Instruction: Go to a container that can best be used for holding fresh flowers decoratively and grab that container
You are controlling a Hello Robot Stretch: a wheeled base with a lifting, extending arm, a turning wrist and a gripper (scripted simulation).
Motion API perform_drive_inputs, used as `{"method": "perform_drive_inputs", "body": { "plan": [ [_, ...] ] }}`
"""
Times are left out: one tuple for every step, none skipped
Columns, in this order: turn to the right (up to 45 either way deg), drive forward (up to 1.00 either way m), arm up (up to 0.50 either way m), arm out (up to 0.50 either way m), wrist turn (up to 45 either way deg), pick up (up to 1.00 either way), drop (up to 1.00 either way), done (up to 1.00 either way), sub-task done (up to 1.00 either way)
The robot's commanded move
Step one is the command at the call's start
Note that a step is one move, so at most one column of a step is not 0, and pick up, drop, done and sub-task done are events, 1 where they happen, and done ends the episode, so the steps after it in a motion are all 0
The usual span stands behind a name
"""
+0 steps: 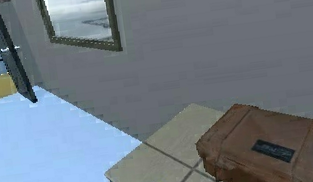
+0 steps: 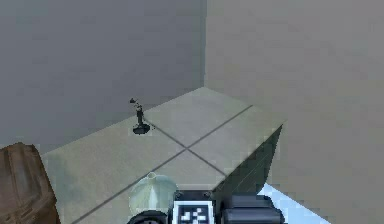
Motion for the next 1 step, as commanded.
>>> {"method": "perform_drive_inputs", "body": {
  "plan": [
    [0.0, 0.00, 0.00, 0.10, 0.0, 0.00, 0.00, 0.00, 0.00]
  ]
}}
